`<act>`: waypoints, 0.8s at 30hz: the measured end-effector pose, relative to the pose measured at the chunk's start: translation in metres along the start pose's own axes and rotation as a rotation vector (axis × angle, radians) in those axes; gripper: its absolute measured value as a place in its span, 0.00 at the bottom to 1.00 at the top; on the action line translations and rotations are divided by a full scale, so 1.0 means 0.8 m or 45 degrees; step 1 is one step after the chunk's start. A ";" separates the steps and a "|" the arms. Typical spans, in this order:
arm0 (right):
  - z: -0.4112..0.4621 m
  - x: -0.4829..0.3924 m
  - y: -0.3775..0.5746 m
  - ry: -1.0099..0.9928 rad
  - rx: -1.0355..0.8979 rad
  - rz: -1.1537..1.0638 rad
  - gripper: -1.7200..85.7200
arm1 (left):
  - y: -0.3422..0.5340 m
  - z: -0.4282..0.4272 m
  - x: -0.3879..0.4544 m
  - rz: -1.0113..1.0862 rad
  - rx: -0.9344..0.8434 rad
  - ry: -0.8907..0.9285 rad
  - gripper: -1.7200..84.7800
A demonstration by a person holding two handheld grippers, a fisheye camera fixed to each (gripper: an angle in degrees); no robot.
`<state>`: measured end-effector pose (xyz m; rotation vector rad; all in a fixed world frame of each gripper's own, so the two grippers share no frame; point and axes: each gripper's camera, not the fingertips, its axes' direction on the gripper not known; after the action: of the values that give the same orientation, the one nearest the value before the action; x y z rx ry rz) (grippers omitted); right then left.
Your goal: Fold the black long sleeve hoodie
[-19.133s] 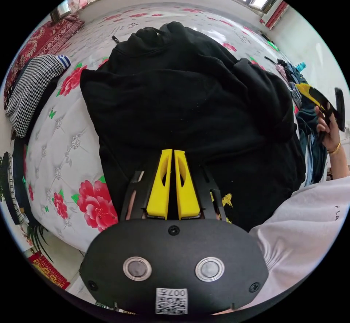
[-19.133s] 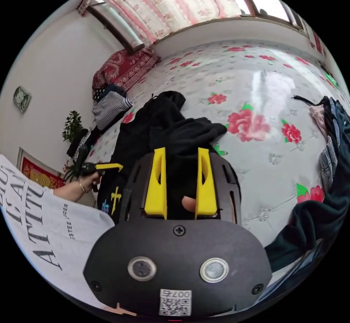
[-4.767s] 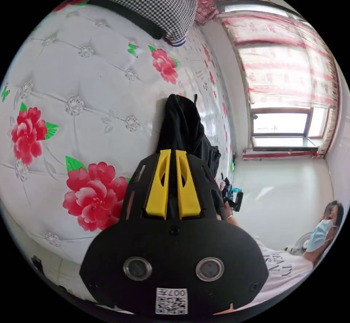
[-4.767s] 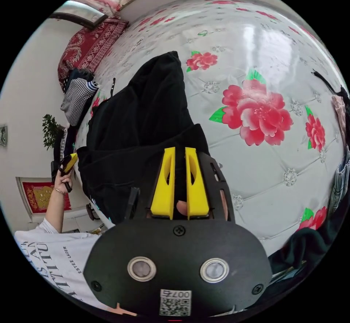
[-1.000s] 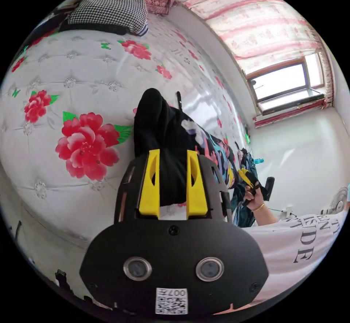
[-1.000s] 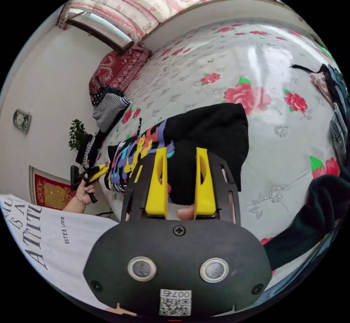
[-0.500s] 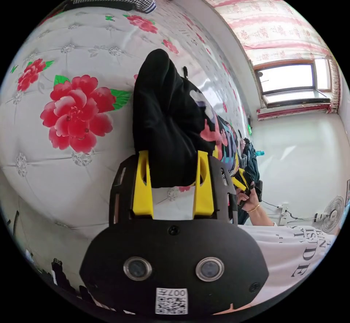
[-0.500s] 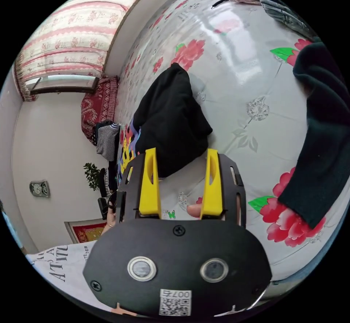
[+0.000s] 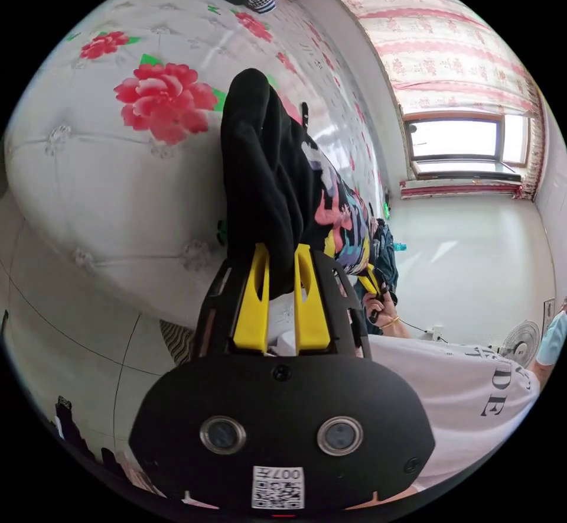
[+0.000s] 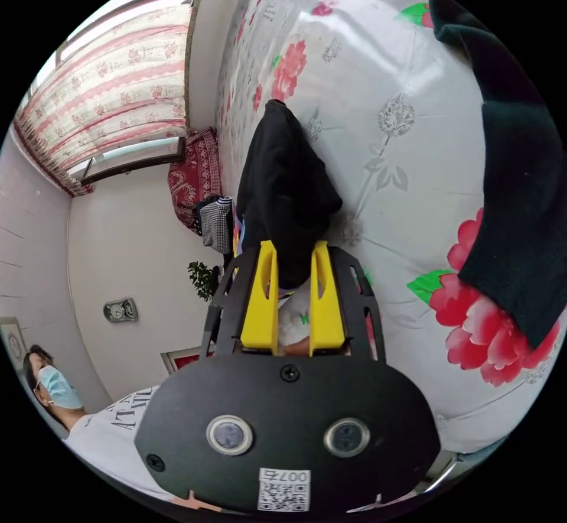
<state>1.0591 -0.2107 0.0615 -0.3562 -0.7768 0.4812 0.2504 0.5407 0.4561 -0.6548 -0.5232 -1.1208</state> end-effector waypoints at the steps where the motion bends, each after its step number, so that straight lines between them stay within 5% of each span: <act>1: -0.004 0.003 0.003 0.013 -0.003 0.007 0.14 | 0.013 -0.003 -0.005 -0.014 0.013 0.018 0.09; 11: 0.034 0.007 0.009 -0.078 -0.286 0.002 0.16 | 0.057 -0.013 0.003 -0.061 0.060 -0.026 0.09; 24: 0.051 0.003 0.010 -0.044 0.002 0.160 0.15 | -0.054 -0.011 0.009 0.250 -0.272 -0.071 0.09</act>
<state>1.0285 -0.1977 0.0861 -0.3972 -0.7907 0.6070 0.2132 0.5175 0.4638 -0.9060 -0.3795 -0.9824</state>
